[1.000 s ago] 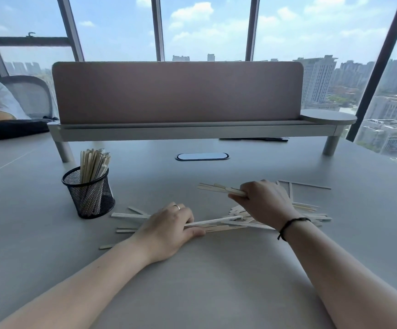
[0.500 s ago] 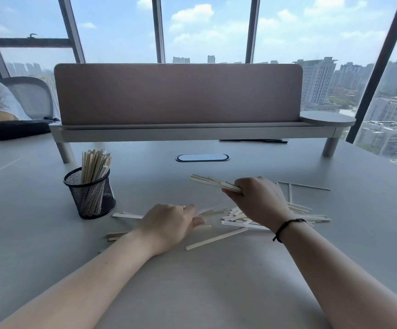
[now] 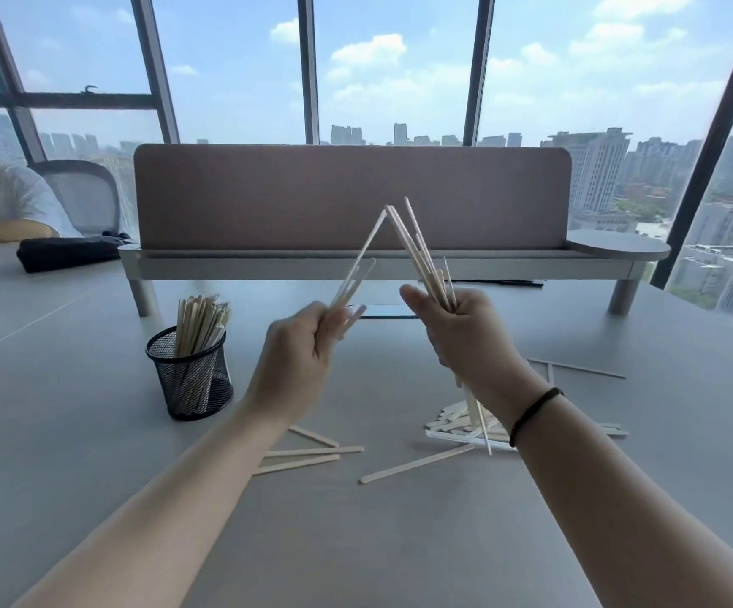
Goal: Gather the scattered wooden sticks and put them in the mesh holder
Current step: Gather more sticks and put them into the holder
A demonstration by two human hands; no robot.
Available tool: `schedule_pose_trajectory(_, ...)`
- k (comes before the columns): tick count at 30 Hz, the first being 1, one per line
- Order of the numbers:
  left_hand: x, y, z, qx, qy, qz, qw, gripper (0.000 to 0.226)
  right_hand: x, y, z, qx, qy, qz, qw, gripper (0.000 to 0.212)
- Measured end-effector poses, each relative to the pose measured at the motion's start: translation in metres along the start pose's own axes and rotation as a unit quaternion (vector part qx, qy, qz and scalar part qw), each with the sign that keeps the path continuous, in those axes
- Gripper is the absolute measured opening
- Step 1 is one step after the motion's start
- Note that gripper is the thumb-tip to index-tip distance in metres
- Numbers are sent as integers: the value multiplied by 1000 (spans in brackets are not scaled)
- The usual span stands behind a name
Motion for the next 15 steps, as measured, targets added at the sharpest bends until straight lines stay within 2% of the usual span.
schedule_pose_trajectory(2,-6,13,-5,-40,-35,-45,998,46,1,4,10,7,93,44,995,62)
schedule_pose_trajectory(5,-10,27,-10,-52,-116,-103,987,49,-1,8,27,11,179,88,980,66)
schedule_pose_trajectory(9,-15,34,-14,-59,-200,-134,969,54,-1,6,51,10,214,103,971,62)
schedule_pose_trajectory(13,-12,31,-14,-72,-222,-151,961,44,2,6,69,4,243,92,966,55)
schedule_pose_trajectory(15,-6,25,-12,-66,-240,-161,955,50,1,7,74,8,241,88,967,53)
Point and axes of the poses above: each hand's wrist, its own y-axis towards the middle knuckle, its own z-axis out of the palm, x = y × z, the point moved 2 cm from there along y, towards the middle knuckle, and after that the axes turned 2 degrees about -x, right-handed, at the moved point
